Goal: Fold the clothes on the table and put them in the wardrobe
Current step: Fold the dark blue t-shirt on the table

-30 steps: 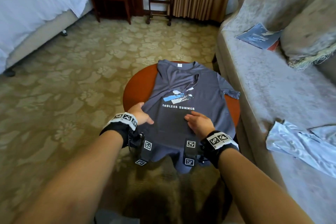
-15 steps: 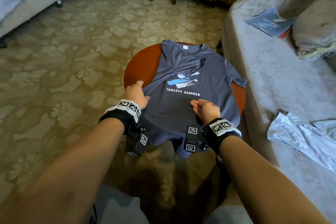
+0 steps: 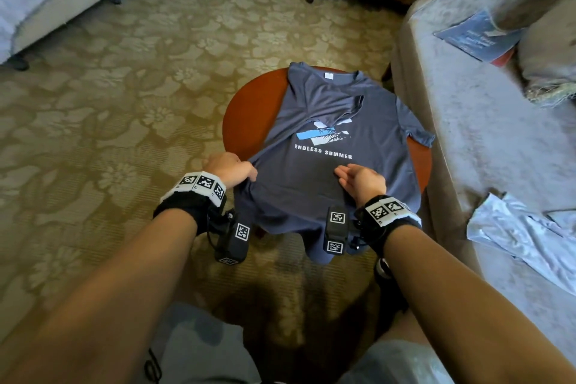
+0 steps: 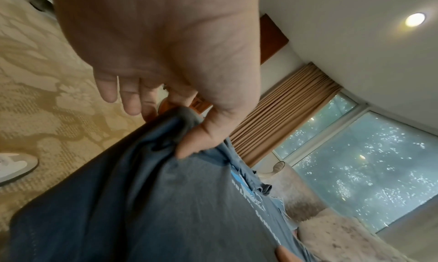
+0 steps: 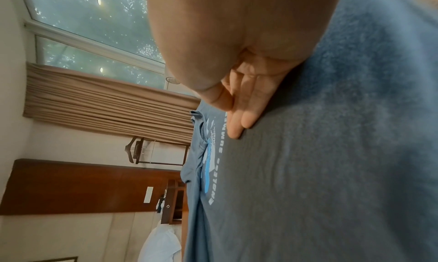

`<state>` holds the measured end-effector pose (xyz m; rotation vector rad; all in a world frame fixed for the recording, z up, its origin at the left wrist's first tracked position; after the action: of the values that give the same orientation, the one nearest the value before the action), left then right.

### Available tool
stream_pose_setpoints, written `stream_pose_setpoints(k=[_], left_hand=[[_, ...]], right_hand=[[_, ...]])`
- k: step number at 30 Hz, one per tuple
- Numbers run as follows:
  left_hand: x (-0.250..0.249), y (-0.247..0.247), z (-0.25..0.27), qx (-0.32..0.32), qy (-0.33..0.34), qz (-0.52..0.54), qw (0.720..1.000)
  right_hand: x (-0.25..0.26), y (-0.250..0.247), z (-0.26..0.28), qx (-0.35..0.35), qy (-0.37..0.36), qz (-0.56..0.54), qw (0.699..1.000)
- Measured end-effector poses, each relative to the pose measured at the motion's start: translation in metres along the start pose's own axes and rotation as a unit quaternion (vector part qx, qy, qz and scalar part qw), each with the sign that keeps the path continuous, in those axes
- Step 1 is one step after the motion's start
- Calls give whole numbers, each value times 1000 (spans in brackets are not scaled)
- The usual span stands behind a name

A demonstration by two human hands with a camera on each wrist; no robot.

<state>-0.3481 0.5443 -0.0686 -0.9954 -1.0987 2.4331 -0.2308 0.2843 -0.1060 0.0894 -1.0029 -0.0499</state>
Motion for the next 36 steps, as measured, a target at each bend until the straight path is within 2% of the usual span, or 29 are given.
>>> stream_pose_setpoints(k=[4,8,10,12,15,18,21,26,29,31,36], left_hand=[[3,0,8,-11,46,-28,999],[-2,-5,18,-49,130,-19,990],[-7,-7,25,-59,153,-8,986],[-11,-6,31,-58,169,4,984],[-15,6,34,-3,197,84,977],[-17,18,44,88,225,145,959],[-21,23,59,155,253,126,946],[-29,27,64,197,209,90,953],[-28,44,70,262,146,55,953],[-25,59,76,317,102,59,941],[-21,77,81,422,7,154,893]], right_hand=[[7,11,12,1,-20,57,998],[10,32,36,5,7,26,1000],[8,53,49,68,39,7,997],[4,81,66,162,68,36,984],[-8,113,88,247,78,149,954],[-17,125,93,250,85,192,945],[-16,123,90,238,101,174,950],[6,103,78,198,86,105,971],[7,95,71,185,81,113,973],[2,89,65,177,86,123,973],[-3,79,54,157,84,133,975]])
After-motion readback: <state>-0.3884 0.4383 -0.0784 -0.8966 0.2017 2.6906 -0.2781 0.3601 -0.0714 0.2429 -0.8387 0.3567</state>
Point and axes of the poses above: each hand's wrist, its own z-axis away from the middle knuckle, its own y-axis out of the palm, x = y × z, the point moved 6 cm from there along -z, towards the middle knuckle, and after that the axes turned 1 degree about z, right-handed, at the moved point
